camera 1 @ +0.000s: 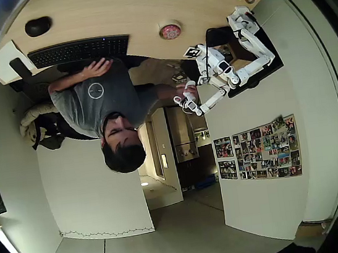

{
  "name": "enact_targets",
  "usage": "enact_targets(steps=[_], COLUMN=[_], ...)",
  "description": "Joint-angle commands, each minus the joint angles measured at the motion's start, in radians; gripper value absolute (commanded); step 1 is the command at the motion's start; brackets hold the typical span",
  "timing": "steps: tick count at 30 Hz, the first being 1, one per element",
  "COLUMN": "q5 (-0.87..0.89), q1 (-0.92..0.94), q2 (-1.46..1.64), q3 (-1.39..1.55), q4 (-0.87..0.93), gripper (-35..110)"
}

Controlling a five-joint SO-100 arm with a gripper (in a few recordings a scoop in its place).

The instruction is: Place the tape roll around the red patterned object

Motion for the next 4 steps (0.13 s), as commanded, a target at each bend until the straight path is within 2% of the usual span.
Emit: enact_targets(steps=[1,4], q5=[-0.014,-0.015], q1=[-0.002,-0.002], q2=[0.032,0.029], q3=[0.008,-0.006], q4=[0.008,0.008], gripper=[36,36])
